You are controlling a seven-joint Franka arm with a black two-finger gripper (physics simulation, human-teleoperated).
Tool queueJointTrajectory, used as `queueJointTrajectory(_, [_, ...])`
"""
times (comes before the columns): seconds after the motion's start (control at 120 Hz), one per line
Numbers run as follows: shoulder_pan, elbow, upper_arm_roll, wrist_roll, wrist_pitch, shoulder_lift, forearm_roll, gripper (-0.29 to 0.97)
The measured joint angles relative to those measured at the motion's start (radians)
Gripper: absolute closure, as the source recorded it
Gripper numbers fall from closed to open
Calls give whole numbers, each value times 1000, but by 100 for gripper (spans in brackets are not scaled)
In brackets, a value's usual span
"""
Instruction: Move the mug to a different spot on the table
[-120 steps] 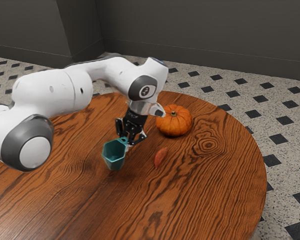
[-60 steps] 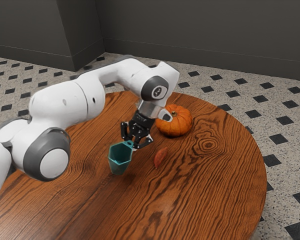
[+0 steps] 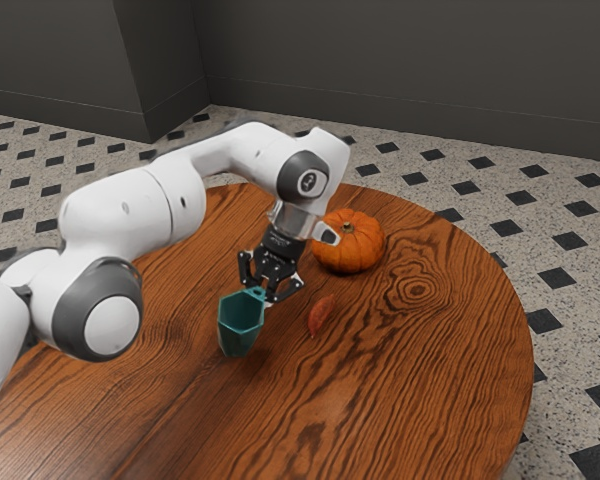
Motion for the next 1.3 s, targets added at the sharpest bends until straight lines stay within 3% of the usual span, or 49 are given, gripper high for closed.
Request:
queueJointTrajectory(0.233, [8,28,-21,-11,14,21,4,69])
queueJointTrajectory(0.717, [38,29,-60,5,170,21,76,66])
queueJointTrajectory(0.992, [43,27,-67,14,199,23,74,42])
queueJointTrajectory(1.3, [43,27,-68,21,225,22,73,25])
